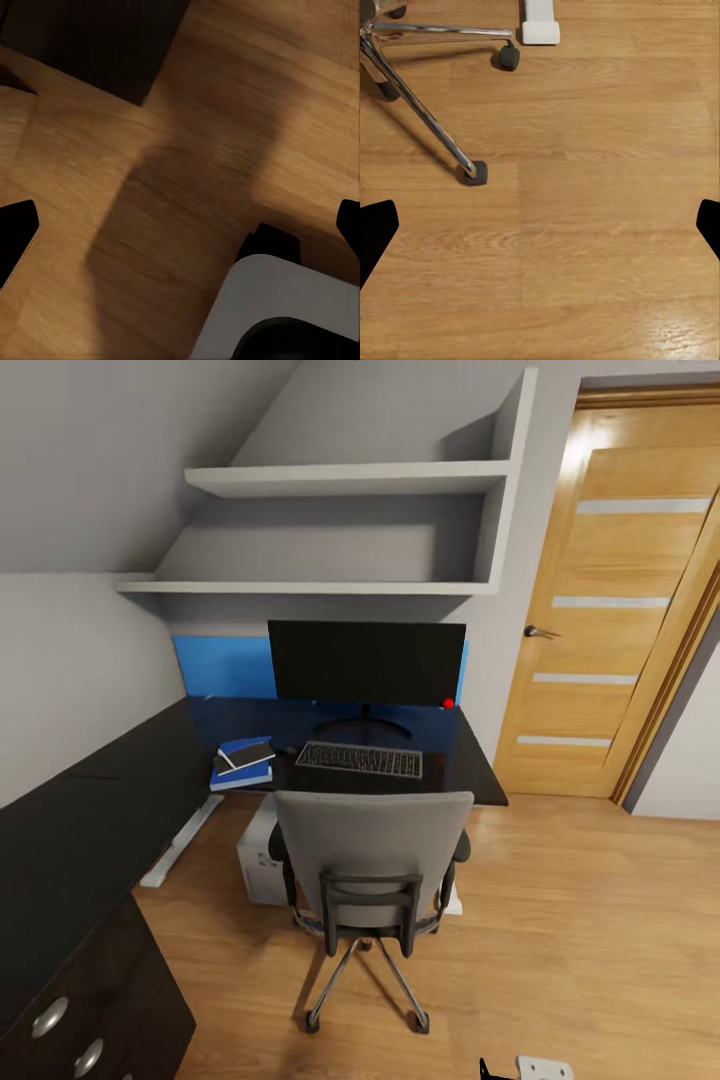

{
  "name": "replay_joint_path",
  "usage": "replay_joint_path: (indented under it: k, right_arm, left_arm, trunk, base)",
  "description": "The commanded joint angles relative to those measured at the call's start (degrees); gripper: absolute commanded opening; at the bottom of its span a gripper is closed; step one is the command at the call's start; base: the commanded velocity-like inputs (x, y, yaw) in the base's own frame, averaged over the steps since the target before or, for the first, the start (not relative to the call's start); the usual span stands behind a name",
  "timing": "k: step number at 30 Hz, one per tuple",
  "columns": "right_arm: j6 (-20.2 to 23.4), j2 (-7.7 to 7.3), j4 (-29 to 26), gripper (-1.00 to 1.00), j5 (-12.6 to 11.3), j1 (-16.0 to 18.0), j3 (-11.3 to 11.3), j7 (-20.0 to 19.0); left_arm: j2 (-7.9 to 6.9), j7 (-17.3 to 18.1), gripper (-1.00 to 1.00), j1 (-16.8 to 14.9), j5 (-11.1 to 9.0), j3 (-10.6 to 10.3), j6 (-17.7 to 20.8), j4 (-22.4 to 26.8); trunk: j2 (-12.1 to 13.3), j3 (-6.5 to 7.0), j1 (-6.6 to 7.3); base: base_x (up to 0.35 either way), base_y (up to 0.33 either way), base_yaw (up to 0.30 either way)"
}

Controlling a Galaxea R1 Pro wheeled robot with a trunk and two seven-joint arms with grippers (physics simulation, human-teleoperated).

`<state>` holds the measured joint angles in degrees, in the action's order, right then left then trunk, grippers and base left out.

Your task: In the bedroom, organize the workspace by keeping the computer under the desk, ensuring the monitor is on the desk, placing the keyboard on the desk next to the monitor, placing the mouse on the desk next to the keyboard, moving the folder from the swivel chair onto the desk next to the mouse, stacking the notebook on top of the folder with the pen on top of the notebook, and positioning the swivel chair next to the desk.

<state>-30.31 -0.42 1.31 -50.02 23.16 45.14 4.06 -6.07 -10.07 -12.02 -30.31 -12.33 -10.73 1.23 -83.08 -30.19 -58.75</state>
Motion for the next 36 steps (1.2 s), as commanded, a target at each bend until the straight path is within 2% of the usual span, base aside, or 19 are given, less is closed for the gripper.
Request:
replay_joint_path:
  k: [1, 5, 8, 10, 15, 18, 27, 31, 36]
  right_arm:
    - [-0.10, 0.03, 0.09, 1.00, 0.01, 0.04, 0.47, 0.33]
    - [-0.10, 0.02, 0.10, 1.00, 0.01, 0.04, 0.47, 0.33]
    - [-0.10, 0.03, 0.10, 1.00, 0.01, 0.04, 0.47, 0.33]
    - [-0.10, 0.05, 0.09, 1.00, 0.01, 0.04, 0.47, 0.33]
    - [-0.10, 0.04, 0.10, 1.00, 0.01, 0.04, 0.47, 0.33]
    - [-0.10, 0.04, 0.10, 1.00, 0.01, 0.04, 0.47, 0.33]
    - [-0.10, 0.02, 0.09, 1.00, 0.01, 0.04, 0.47, 0.33]
    - [-0.09, 0.02, 0.09, 1.00, 0.01, 0.04, 0.47, 0.33]
    - [-0.10, 0.04, 0.10, 1.00, 0.01, 0.04, 0.47, 0.33]
  left_arm:
    - [-0.06, -0.17, 1.00, -0.02, -0.42, -0.50, -0.09, 0.01]
    - [-0.13, -0.12, 1.00, -0.02, -0.43, -0.53, -0.09, 0.03]
    - [0.36, -0.06, 1.00, -0.02, -0.27, -0.67, 0.07, 0.07]
    - [1.36, -0.04, 1.00, -0.02, 0.10, -1.00, 0.01, 0.13]
    - [1.93, 0.00, 1.00, -0.02, 0.21, -1.34, 0.14, 0.37]
    - [2.84, 0.04, 1.00, -0.02, 0.19, -1.40, 0.17, 0.43]
    - [3.63, 0.02, 1.00, -0.02, 0.00, -1.05, 0.25, 0.36]
    - [4.66, -0.03, 1.00, -0.02, -0.01, -0.97, 0.20, 0.35]
    - [4.84, -0.04, 1.00, -0.02, -0.01, -0.95, 0.18, 0.35]
  trunk:
    - [0.39, 0.13, 0.23]
    - [1.99, 0.85, 1.11]
    - [3.20, 1.39, 1.77]
    - [4.00, 1.75, 2.21]
    - [4.00, 1.75, 2.21]
    - [4.00, 1.75, 2.21]
    - [4.00, 1.75, 2.21]
    - [4.00, 1.75, 2.21]
    - [4.00, 1.75, 2.21]
  base:
    - [0.000, 0.000, 0.000]
    - [0.000, 0.000, 0.000]
    - [0.000, 0.000, 0.000]
    - [0.000, 0.000, 0.000]
    - [0.000, 0.000, 0.000]
    - [0.000, 0.000, 0.000]
    - [0.000, 0.000, 0.000]
    - [0.000, 0.000, 0.000]
    - [0.000, 0.000, 0.000]
